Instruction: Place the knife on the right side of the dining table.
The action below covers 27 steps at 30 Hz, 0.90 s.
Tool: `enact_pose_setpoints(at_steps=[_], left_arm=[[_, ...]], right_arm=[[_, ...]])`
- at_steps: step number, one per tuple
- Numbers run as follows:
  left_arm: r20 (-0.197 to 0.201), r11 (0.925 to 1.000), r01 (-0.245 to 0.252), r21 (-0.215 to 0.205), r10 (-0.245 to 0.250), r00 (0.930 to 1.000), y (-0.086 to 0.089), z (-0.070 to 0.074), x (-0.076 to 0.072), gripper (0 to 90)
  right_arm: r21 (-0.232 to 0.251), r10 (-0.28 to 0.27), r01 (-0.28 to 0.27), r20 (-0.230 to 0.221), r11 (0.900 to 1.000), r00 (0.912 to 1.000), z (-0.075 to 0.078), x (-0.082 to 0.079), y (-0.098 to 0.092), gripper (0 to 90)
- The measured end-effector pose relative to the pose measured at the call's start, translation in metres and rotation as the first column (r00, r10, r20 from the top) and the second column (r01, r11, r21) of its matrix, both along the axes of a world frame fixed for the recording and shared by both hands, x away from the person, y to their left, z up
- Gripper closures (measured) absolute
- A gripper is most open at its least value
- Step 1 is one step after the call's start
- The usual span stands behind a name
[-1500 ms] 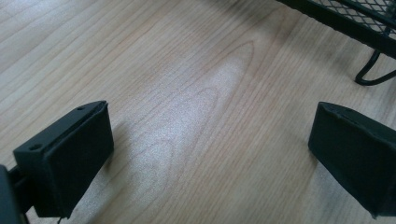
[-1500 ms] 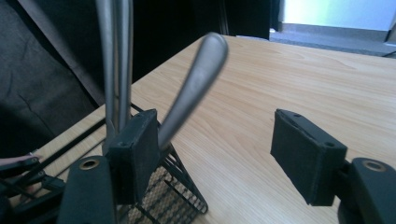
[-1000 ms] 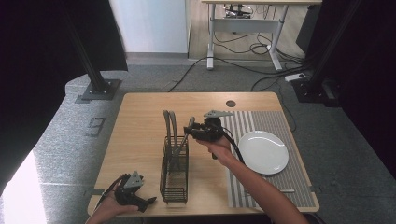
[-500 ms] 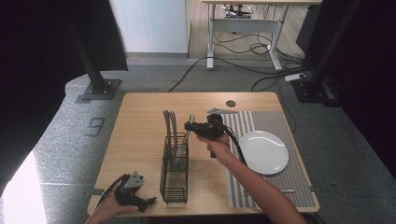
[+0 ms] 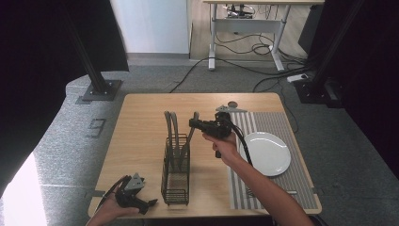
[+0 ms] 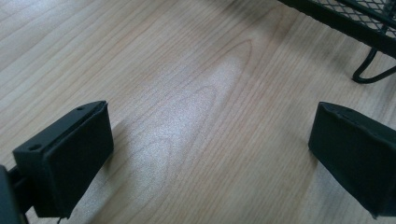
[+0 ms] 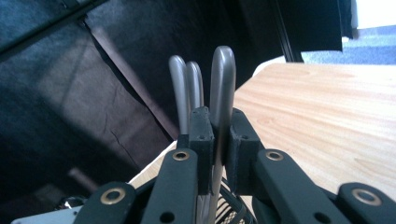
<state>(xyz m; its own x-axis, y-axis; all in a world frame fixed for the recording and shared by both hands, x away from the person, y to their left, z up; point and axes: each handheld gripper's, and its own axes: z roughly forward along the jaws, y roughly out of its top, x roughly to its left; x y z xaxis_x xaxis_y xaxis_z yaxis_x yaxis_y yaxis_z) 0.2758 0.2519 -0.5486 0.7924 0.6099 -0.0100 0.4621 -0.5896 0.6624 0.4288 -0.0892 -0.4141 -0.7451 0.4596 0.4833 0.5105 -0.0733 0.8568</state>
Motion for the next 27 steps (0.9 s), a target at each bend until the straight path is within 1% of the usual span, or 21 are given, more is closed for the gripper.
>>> enact_pose_setpoints(at_steps=[3, 6, 11, 15, 19, 23, 27], left_arm=[[0.0, 1.0, 0.001, 0.002, -0.001, 1.0, 0.0, 0.0, 0.0, 0.0], [0.0, 1.0, 0.0, 0.0, 0.0, 1.0, 0.0, 0.0, 0.0, 0.0], [0.0, 1.0, 0.001, 0.001, -0.001, 1.0, 0.0, 0.0, 0.0, 0.0], [0.0, 1.0, 0.001, 0.0, -0.001, 1.0, 0.0, 0.0, 0.0, 0.0], [0.0, 1.0, 0.0, 0.0, 0.0, 1.0, 0.0, 0.0, 0.0, 0.0], [0.0, 1.0, 0.0, 0.0, 0.0, 1.0, 0.0, 0.0, 0.0, 0.0], [0.0, 1.0, 0.0, 0.0, 0.0, 1.0, 0.0, 0.0, 0.0, 0.0]], right_arm=[[0.014, -0.012, 0.012, 0.01, 1.0, 0.9999, 0.008, -0.003, -0.007, 82.5], [0.039, -0.027, 0.026, 0.022, 0.999, 0.9994, 0.016, -0.004, -0.017, 82.7], [0.095, -0.06, 0.055, 0.055, 0.994, 0.9966, 0.037, -0.007, -0.039, 82.7], [0.116, -0.066, 0.056, 0.086, 0.992, 0.9941, 0.049, -0.009, -0.053, 82.7], [0.13, -0.07, 0.055, 0.112, 0.99, 0.9912, 0.058, -0.013, -0.065, 82.7], [0.142, -0.071, 0.053, 0.121, 0.988, 0.9901, 0.061, -0.016, -0.071, 82.7], [0.129, -0.073, 0.053, 0.156, 0.99, 0.985, 0.066, -0.02, -0.077, 82.7]])
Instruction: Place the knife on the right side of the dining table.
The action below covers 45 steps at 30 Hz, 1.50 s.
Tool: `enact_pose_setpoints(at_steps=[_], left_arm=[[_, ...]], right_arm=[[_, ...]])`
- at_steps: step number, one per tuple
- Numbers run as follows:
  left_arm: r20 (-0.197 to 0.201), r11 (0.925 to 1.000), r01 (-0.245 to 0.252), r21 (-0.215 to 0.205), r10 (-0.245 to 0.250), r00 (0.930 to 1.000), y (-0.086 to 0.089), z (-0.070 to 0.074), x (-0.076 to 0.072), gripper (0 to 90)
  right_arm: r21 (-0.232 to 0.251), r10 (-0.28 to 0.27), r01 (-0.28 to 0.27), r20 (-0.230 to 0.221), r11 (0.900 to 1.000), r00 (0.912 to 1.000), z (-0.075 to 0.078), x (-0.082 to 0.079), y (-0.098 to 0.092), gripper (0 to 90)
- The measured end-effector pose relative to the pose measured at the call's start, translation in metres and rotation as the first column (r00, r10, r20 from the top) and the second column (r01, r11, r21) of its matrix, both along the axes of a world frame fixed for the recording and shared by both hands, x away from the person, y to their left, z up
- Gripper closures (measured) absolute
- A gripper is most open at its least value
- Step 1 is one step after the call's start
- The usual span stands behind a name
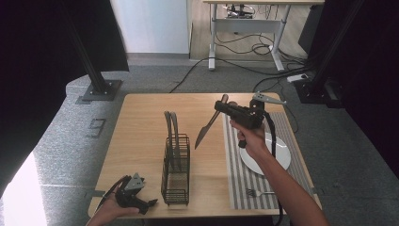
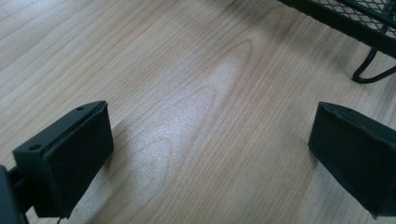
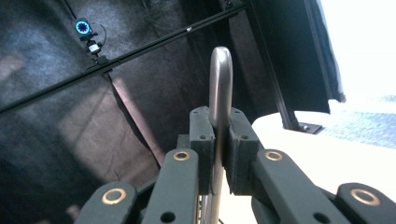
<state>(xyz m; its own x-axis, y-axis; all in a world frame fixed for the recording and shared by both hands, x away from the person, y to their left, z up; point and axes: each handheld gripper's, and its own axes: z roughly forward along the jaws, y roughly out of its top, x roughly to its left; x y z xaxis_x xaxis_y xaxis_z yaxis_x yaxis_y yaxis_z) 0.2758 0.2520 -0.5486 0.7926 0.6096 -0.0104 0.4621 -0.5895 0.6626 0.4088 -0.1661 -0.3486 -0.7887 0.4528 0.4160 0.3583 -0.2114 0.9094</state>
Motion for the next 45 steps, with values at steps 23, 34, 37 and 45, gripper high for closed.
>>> enact_pose_setpoints(at_steps=[23, 34, 37, 45], left_arm=[[0.0, 1.0, -0.001, 0.0, 0.001, 1.0, 0.0, 0.0, 0.0, 0.0], [0.001, 1.0, -0.001, 0.0, 0.001, 1.0, 0.0, 0.0, 0.0, 0.0], [0.001, 1.0, -0.001, 0.0, 0.001, 1.0, 0.0, 0.0, 0.0, 0.0], [0.001, 1.0, 0.001, 0.0, -0.001, 1.0, 0.0, 0.0, 0.0, 0.0]], right_arm=[[-0.097, -0.079, 0.074, -0.059, 0.993, 0.9951, -0.054, 0.025, -0.006, 82.7], [-0.15, -0.144, 0.13, -0.087, 0.98, 0.9858, -0.075, 0.033, -0.006, 82.6], [-0.155, -0.162, 0.145, -0.107, 0.977, 0.981, -0.081, 0.036, -0.006, 82.7], [-0.182, -0.207, 0.183, -0.125, 0.966, 0.9702, -0.093, 0.043, -0.01, 82.6]])
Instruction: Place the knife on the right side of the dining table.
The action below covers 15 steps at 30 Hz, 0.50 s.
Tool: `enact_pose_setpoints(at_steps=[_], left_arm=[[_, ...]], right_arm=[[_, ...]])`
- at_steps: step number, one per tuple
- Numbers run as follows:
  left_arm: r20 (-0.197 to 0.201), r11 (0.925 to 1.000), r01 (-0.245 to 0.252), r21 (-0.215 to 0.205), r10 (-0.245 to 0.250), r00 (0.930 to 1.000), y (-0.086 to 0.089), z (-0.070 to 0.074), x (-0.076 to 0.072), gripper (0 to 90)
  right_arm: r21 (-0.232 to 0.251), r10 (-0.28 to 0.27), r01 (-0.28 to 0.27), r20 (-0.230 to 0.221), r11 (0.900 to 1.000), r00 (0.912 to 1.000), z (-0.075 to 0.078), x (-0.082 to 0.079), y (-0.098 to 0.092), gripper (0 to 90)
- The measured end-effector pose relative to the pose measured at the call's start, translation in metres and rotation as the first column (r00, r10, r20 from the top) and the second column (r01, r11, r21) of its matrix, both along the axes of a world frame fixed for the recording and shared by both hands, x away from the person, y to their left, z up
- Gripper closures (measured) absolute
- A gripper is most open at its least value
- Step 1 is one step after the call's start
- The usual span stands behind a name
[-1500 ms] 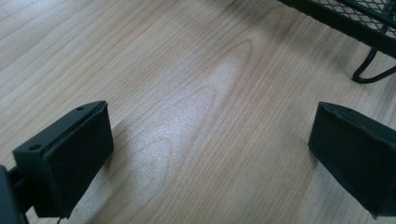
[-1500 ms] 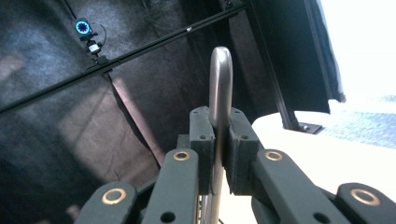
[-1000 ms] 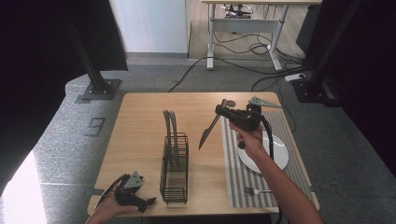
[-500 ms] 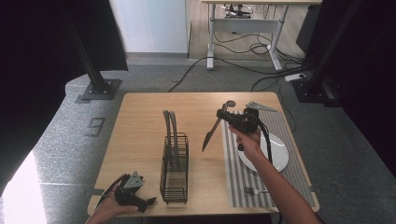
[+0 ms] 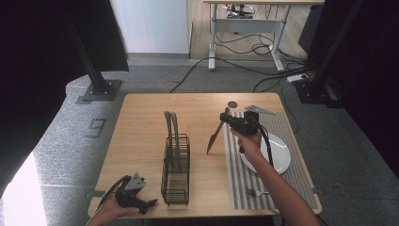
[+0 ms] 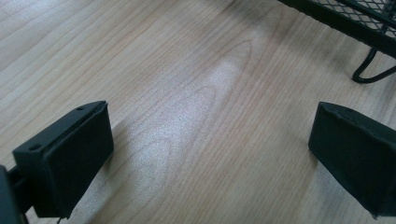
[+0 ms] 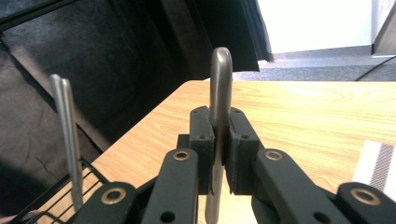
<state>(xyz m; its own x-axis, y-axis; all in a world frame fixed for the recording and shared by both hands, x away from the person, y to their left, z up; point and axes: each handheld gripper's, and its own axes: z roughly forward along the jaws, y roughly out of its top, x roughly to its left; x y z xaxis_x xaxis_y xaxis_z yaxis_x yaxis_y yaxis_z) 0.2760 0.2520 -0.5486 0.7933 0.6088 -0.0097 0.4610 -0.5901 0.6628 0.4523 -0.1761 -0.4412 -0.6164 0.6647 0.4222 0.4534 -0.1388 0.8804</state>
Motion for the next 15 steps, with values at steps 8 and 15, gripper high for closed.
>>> enact_pose_setpoints(at_steps=[8, 15], left_arm=[[0.0, 1.0, 0.001, 0.002, -0.001, 1.0, 0.0, 0.0, 0.0, 0.0], [0.0, 1.0, 0.002, 0.002, -0.002, 1.0, 0.0, 0.0, 0.0, 0.0]], right_arm=[[0.003, -0.05, 0.05, -0.007, 0.999, 0.9987, -0.003, 0.006, -0.011, 82.6], [0.019, -0.081, 0.082, -0.012, 0.996, 0.9966, -0.004, 0.01, -0.02, 82.6]])
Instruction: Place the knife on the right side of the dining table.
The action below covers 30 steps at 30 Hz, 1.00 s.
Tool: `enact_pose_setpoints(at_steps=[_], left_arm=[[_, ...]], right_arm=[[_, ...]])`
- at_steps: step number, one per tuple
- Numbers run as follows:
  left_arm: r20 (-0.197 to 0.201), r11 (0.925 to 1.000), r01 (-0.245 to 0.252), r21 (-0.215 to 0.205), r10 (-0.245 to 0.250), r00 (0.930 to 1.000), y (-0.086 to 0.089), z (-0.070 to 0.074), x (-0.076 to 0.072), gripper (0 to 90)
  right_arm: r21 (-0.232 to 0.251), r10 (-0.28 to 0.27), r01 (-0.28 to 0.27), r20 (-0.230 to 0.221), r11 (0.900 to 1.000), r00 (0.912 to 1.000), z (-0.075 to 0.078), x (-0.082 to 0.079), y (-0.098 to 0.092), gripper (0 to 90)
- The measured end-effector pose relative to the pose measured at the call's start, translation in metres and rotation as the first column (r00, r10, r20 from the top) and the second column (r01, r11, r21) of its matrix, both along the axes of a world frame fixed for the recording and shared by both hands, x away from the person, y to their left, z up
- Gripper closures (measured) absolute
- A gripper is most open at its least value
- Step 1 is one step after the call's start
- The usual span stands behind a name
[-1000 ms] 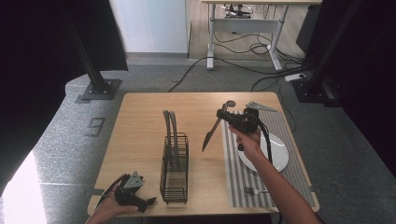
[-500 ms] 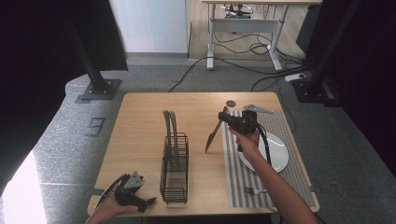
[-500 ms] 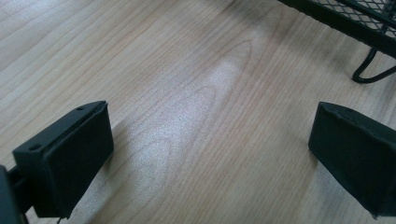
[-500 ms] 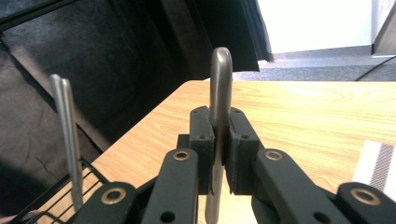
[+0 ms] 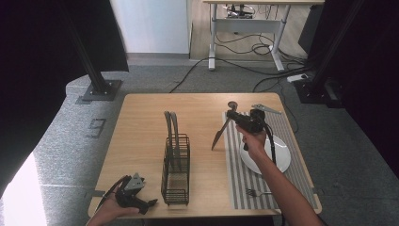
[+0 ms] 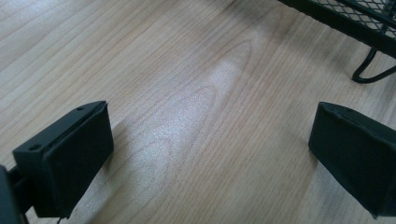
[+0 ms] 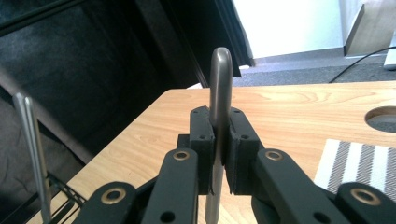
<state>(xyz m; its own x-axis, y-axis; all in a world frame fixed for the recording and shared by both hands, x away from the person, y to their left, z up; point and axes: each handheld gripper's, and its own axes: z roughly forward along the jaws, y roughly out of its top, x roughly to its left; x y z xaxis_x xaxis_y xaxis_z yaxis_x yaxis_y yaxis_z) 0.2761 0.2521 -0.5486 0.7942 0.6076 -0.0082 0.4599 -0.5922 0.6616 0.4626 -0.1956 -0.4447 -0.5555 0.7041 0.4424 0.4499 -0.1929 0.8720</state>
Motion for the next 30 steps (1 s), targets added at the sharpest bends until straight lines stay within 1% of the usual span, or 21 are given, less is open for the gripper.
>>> enact_pose_setpoints(at_steps=[3, 16, 24, 30], left_arm=[[0.0, 1.0, -0.001, -0.002, 0.001, 1.0, 0.0, 0.0, 0.0, 0.0], [0.0, 1.0, 0.0, 0.0, 0.0, 1.0, 0.0, 0.0, 0.0, 0.0], [0.0, 1.0, 0.0, 0.0, 0.0, 1.0, 0.0, 0.0, 0.0, 0.0], [-0.001, 1.0, 0.0, -0.002, 0.0, 1.0, 0.0, 0.0, 0.0, 0.0]], right_arm=[[0.016, -0.013, 0.013, -0.003, 1.0, 0.9999, 0.001, 0.001, -0.005, 82.6], [0.039, -0.068, 0.068, 0.003, 0.997, 0.9977, 0.003, 0.006, -0.02, 82.7], [0.051, -0.108, 0.108, 0.013, 0.993, 0.994, 0.004, 0.008, -0.031, 82.7], [0.059, -0.144, 0.143, 0.016, 0.988, 0.9894, 0.005, 0.011, -0.04, 82.6]])
